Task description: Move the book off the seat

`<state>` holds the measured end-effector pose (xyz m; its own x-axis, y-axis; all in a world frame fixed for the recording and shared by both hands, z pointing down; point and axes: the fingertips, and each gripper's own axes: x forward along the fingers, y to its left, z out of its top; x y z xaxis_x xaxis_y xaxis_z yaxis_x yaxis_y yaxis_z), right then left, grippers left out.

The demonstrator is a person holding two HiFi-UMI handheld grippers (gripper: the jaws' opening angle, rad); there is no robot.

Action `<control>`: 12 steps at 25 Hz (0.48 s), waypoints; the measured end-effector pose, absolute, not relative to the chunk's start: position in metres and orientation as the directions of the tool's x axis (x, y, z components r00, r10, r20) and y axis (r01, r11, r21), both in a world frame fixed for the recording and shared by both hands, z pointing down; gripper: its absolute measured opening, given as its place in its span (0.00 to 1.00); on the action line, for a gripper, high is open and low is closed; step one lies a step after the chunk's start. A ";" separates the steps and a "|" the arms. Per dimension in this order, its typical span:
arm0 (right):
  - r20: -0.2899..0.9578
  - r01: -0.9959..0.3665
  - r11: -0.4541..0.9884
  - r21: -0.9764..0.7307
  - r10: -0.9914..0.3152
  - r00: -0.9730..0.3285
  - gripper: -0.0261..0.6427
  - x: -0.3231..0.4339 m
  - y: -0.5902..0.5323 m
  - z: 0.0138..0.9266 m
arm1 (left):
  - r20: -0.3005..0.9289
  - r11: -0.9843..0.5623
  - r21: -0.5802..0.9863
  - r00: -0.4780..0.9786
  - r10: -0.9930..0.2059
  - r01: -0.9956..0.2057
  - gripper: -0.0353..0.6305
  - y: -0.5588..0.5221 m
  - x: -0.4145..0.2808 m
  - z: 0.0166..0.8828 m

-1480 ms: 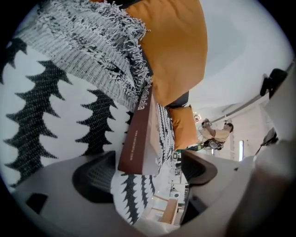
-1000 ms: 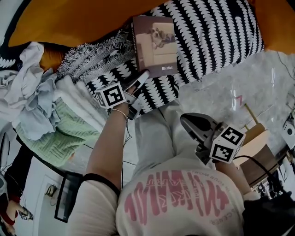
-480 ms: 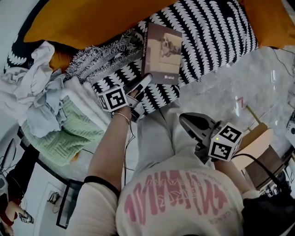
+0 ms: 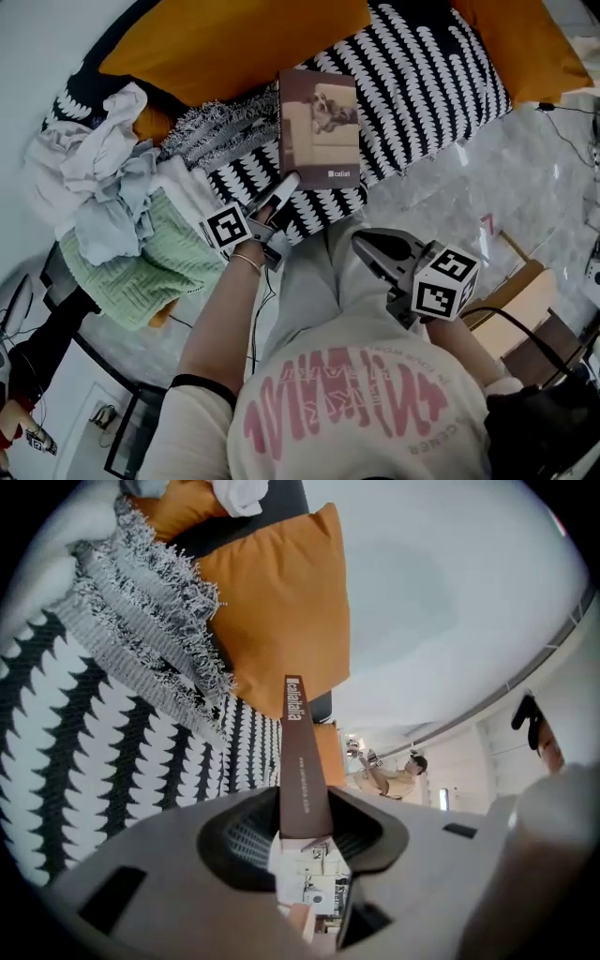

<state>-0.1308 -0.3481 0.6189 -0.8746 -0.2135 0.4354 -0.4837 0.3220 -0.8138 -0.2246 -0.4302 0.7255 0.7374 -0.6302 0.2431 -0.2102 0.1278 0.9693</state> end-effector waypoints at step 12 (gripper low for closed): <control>0.391 -0.493 0.431 -0.756 -0.306 -0.868 0.06 -0.147 -0.370 0.551 | 0.063 -0.026 0.993 0.694 -0.717 -0.117 0.29 -0.421 -0.255 0.614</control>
